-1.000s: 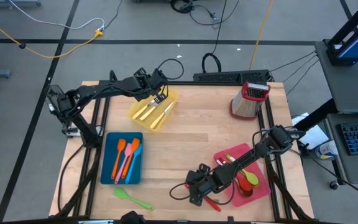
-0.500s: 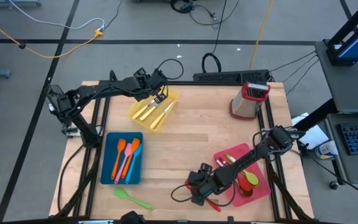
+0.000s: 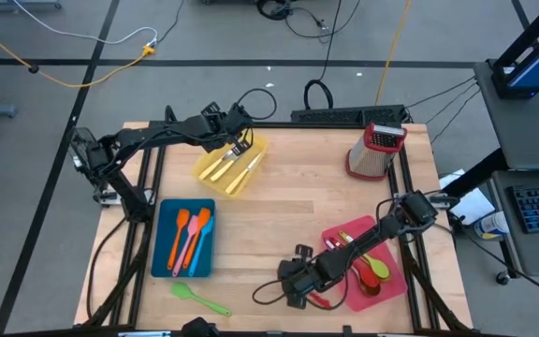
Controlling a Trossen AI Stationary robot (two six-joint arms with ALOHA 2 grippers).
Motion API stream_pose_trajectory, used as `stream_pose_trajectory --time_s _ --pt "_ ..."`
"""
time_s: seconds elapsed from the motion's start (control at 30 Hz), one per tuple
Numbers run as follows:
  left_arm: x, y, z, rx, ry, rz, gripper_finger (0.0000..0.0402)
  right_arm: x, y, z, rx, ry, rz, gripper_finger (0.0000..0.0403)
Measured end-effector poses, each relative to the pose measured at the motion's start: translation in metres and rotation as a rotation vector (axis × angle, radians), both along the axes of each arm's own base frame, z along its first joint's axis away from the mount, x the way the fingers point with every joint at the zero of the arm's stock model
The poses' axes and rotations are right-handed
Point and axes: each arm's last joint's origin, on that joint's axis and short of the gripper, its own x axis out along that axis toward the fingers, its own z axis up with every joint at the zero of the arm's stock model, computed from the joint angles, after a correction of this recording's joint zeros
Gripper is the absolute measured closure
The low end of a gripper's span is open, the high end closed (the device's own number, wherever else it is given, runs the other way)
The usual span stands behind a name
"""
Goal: Pick & Place Kitchen Items
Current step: Put the red spatula into the blue bin
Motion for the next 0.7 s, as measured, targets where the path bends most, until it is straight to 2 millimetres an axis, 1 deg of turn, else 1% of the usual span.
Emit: stream_pose_trajectory --time_s 0.13,0.2,0.27,0.4,0.5,0.6,0.7 --pt "0.000 0.000 0.000 0.001 0.001 -0.003 0.0270 0.002 -0.001 0.000 0.028 -0.008 -0.028 0.0355" --pt "0.000 0.000 0.000 0.003 -0.002 -0.003 0.0270 0.004 0.000 0.001 0.044 -0.023 -0.028 0.0384" --pt "0.000 0.000 0.000 0.004 0.006 -0.010 0.0270 0.005 0.000 0.002 0.049 -0.039 -0.025 0.0385" --pt "0.000 0.000 0.000 0.011 0.045 -0.047 0.0270 0.009 0.001 0.005 0.070 -0.076 -0.026 0.0370" --pt "0.002 -0.002 0.000 0.016 0.071 -0.077 0.0270 0.010 0.000 0.014 0.071 -0.110 -0.053 0.0377" --pt "0.003 -0.008 0.002 0.019 0.094 -0.115 0.0270 0.011 -0.002 0.028 0.068 -0.164 -0.057 0.0387" --pt "0.003 -0.016 0.008 0.029 0.103 -0.156 0.0270 0.011 -0.012 0.040 0.014 -0.191 -0.053 0.0387"
